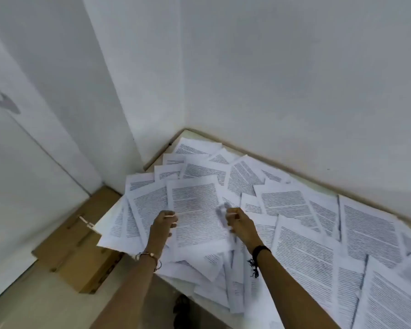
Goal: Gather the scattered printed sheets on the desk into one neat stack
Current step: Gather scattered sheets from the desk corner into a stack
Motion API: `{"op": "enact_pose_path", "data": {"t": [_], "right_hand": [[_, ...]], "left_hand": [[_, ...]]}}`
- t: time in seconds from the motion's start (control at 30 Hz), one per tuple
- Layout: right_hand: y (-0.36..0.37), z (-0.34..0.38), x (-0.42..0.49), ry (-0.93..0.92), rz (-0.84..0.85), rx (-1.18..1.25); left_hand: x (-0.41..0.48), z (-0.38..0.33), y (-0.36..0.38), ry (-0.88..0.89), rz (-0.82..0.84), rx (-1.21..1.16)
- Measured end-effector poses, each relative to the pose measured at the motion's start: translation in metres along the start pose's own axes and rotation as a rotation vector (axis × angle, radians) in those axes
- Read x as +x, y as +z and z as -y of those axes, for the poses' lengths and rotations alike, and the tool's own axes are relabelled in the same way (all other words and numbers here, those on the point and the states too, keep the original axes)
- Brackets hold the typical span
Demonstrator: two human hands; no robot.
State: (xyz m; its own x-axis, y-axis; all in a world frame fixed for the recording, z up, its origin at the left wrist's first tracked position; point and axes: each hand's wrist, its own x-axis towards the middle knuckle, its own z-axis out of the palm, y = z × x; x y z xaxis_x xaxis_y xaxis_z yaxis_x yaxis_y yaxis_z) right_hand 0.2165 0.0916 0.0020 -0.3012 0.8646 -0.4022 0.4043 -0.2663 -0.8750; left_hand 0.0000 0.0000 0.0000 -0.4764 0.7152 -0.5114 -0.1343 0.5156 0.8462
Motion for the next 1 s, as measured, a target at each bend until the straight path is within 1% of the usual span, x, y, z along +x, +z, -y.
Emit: {"op": "enact_pose_path", "data": {"t": [0.1, 0.2, 0.27, 0.37, 0.47, 0.53, 0.6, 0.63, 0.7, 0.8, 0.83, 0.93, 1.0], "right_hand": [[0.022, -0.017, 0.028, 0.059, -0.016, -0.212], [0.037, -0.029, 0.043, 0.14, -0.075, -0.271], [0.044, -0.035, 0.055, 0.156, -0.12, -0.334], [0.054, -0.041, 0.063, 0.141, -0.139, -0.447], [0.068, -0.042, 0.063, 0.155, -0.103, -0.382], [0.079, -0.042, 0.062, 0.147, -0.04, -0.364], [0.087, -0.041, 0.065, 0.099, -0.029, -0.376], [0.087, -0.04, 0.069, 0.082, -0.047, -0.366], [0.084, -0.036, 0.079, 0.08, -0.136, -0.312], [0.067, -0.031, 0.1, 0.167, -0.304, -0.196], [0.06, -0.031, 0.106, 0.188, -0.332, -0.186], [0.039, -0.038, 0.108, 0.253, -0.322, -0.271], [0.03, -0.046, 0.097, 0.296, -0.335, -0.274]], "left_hand": [[0.026, 0.008, -0.014, -0.073, -0.036, 0.046], [0.046, 0.018, -0.023, -0.126, -0.021, 0.08], [0.061, 0.024, -0.025, -0.148, -0.007, 0.102], [0.076, 0.03, -0.023, -0.153, 0.006, 0.126], [0.083, 0.029, -0.017, -0.118, 0.001, 0.107], [0.086, 0.03, -0.015, -0.049, -0.086, 0.205], [0.091, 0.028, -0.015, 0.017, -0.156, 0.32], [0.095, 0.024, -0.015, 0.048, -0.156, 0.372], [0.106, 0.013, -0.014, 0.116, -0.116, 0.405], [0.127, -0.007, -0.009, 0.15, -0.09, 0.37], [0.133, -0.012, -0.007, 0.139, -0.083, 0.355], [0.144, -0.015, 0.002, 0.076, -0.021, 0.352], [0.142, -0.007, 0.013, 0.067, 0.029, 0.364]]}}
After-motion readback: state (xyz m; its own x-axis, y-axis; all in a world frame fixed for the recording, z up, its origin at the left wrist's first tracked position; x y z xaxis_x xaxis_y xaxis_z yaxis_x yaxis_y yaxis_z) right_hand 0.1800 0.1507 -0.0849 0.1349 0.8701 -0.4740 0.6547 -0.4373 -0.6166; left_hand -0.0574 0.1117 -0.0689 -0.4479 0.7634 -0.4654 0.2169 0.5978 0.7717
